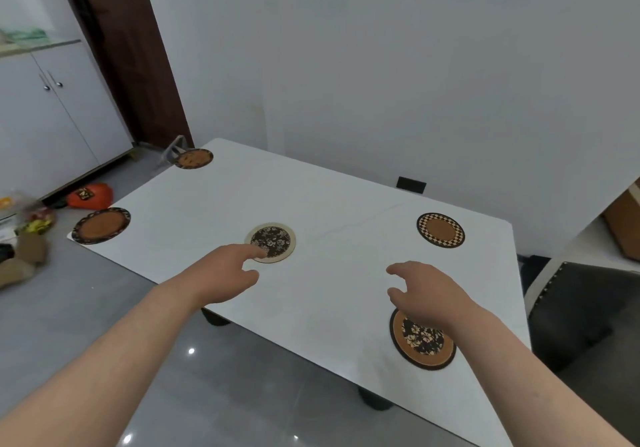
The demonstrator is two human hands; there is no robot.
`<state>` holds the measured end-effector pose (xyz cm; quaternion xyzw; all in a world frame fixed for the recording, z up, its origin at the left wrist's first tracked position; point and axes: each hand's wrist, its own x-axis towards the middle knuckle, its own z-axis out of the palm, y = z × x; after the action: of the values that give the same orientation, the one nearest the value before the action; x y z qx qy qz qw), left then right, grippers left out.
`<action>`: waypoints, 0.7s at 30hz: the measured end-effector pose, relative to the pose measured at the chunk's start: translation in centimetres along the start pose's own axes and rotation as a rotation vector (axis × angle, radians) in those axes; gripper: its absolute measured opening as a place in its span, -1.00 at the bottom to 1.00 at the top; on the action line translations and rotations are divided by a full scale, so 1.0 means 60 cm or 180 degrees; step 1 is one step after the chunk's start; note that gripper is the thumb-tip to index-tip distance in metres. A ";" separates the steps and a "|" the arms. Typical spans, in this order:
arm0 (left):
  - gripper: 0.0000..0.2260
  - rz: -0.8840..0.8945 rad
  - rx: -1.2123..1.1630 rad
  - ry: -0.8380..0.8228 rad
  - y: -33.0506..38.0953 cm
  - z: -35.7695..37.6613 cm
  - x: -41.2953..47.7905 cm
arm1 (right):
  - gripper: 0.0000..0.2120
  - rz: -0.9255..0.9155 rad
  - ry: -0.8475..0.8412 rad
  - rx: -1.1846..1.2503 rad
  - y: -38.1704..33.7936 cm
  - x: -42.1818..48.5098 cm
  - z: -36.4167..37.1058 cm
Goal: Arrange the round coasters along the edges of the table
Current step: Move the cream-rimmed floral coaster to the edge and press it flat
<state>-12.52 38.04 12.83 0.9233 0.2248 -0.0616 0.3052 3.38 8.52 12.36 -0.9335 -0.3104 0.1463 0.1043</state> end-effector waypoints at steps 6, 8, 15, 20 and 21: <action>-0.60 0.0018 0.0006 -0.0042 -0.097 -0.057 0.004 | -0.55 0.0066 -0.0007 -0.0058 -0.077 0.018 0.017; -0.61 0.0012 -0.0040 -0.0027 -0.123 -0.071 0.006 | -0.55 0.0089 0.0013 -0.0045 -0.100 0.024 0.022; -0.62 0.0144 0.0096 -0.0058 -0.182 -0.108 0.019 | -0.55 0.0142 0.0096 -0.0031 -0.164 0.047 0.040; -0.63 0.0141 0.0124 -0.0085 -0.206 -0.127 0.048 | -0.55 0.0141 0.0106 -0.0068 -0.188 0.073 0.049; -0.63 0.0139 0.0113 -0.0087 -0.208 -0.129 0.056 | -0.55 0.0135 0.0107 -0.0061 -0.191 0.080 0.050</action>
<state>-15.38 52.77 11.53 0.9324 0.1993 -0.0715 0.2931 -0.23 20.76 11.82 -0.9431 -0.2901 0.1299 0.0975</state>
